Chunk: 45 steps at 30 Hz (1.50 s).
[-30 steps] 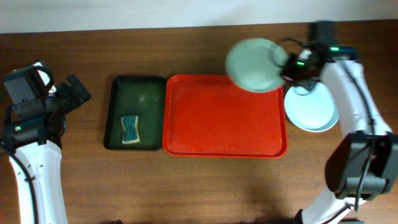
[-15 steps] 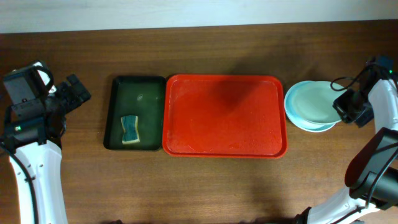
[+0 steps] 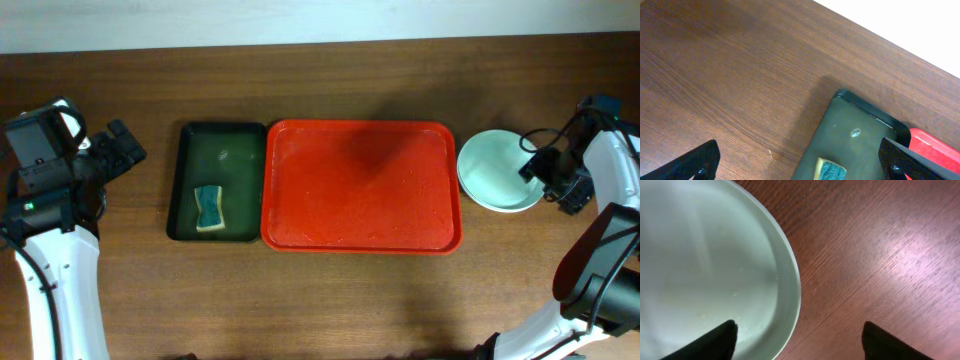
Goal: Clean dirty plates on tray and stack at the side
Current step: 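Carry the plate right and lower it onto the plate stack, then release the plate and lift the right gripper off the stack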
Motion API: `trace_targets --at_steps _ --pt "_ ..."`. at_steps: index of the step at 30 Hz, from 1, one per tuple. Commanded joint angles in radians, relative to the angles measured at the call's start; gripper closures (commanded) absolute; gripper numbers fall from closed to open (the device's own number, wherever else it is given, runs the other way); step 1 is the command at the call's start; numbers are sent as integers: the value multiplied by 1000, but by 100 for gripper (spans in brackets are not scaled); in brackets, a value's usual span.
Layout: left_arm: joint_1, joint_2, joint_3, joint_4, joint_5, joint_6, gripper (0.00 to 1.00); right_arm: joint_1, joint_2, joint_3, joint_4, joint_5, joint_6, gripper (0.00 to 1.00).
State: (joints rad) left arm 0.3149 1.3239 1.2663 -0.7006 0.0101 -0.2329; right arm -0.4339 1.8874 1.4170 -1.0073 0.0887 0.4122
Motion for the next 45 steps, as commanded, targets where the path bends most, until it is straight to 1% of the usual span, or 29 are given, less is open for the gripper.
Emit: trace_targets --at_steps 1,4,8,10,12,13,14,15,17,20,27,31,45 --pt "4 3 5 -2 -7 -13 1 8 -20 -7 -6 1 -168 21" --pt "4 3 5 -2 -7 -13 1 13 -20 -7 -10 -10 -277 20" --pt "4 3 5 -2 -7 -13 0 51 -20 -7 -2 -10 -333 21" --pt "4 3 5 -2 -7 -13 0 94 -20 -7 14 -10 -339 23" --pt "4 3 5 -2 -7 -13 0 172 -20 -7 53 -40 -353 23" --pt "4 3 5 -2 -7 -13 1 206 -20 -7 68 -48 -354 22" --pt "4 3 5 -2 -7 -13 1 240 -20 -7 82 -51 -353 18" --pt "4 3 5 -2 -7 -13 1 292 -20 -7 108 -51 -353 10" --pt "4 3 5 -2 -7 -13 1 377 -19 -7 156 -51 -353 1" --pt "4 3 5 -2 -7 -13 1 487 -16 -7 227 -50 -353 1" --pt "4 3 5 -2 -7 -13 1 633 -16 -7 239 -51 -353 1" --pt "4 3 5 -2 -7 -13 1 659 -16 -7 239 -51 -353 1" --pt "4 3 5 -2 -7 -13 1 656 -16 -7 238 -51 -353 1"
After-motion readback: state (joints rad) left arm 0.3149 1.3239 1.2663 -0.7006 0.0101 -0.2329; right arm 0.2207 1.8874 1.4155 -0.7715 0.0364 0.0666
